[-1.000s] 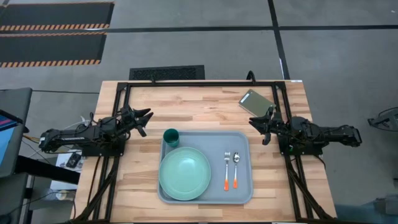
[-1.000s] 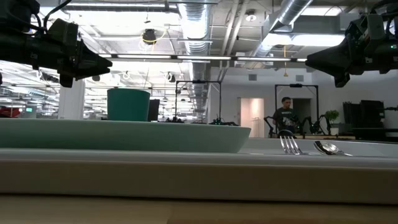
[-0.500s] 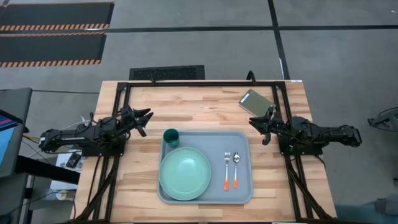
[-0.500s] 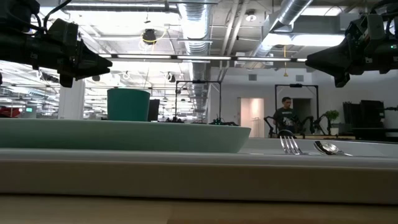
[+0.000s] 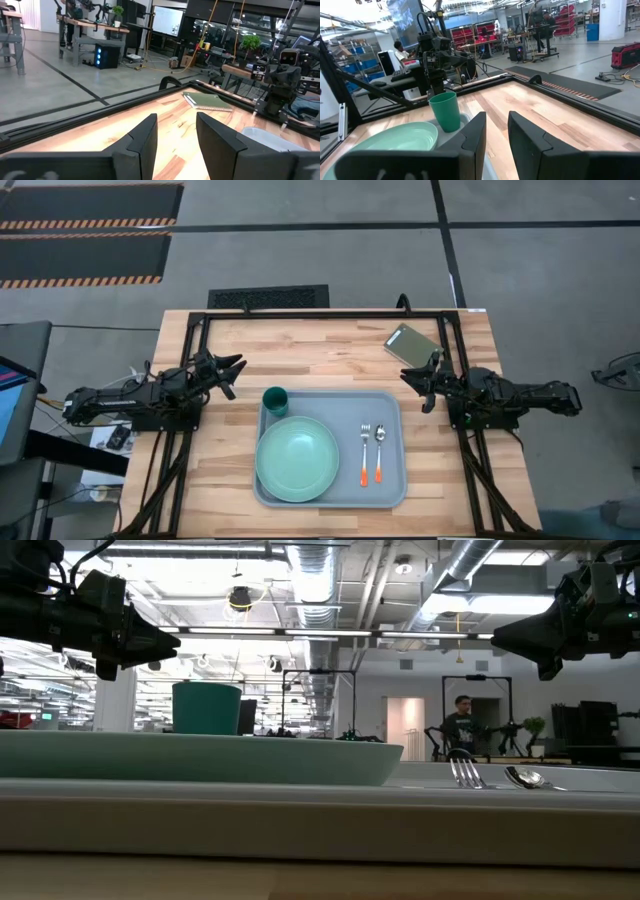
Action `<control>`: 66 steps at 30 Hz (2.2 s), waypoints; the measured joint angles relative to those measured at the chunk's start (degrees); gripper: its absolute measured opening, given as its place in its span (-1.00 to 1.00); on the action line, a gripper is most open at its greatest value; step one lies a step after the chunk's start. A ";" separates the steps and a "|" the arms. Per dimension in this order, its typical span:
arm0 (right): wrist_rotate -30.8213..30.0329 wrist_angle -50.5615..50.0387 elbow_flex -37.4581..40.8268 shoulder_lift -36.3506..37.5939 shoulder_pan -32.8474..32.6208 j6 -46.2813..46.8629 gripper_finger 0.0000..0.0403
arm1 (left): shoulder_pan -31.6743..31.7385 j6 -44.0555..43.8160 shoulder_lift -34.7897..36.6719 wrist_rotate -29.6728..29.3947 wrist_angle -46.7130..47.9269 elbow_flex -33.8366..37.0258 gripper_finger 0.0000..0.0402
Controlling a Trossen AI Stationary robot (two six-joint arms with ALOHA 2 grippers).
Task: Pick and place plate/cup/fork/spoon on tray
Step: Return to Home Position
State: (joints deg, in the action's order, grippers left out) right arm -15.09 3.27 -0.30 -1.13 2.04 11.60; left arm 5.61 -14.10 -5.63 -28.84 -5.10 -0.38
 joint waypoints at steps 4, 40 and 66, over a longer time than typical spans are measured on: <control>0.01 0.00 0.00 0.00 -0.13 0.00 -0.47 | 0.00 0.24 0.00 -0.02 0.00 0.00 -0.39; 0.04 0.13 0.02 1.02 -1.27 0.00 -0.47 | 0.00 0.35 -0.02 -0.02 0.00 0.00 -0.39; 0.03 0.15 0.02 1.01 -1.27 0.00 -0.47 | 0.00 0.36 -0.02 -0.02 0.00 -0.02 -0.39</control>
State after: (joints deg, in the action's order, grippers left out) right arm -15.06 3.42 -0.27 -0.12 0.78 11.60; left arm 5.61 -13.74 -5.65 -28.86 -5.10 -0.40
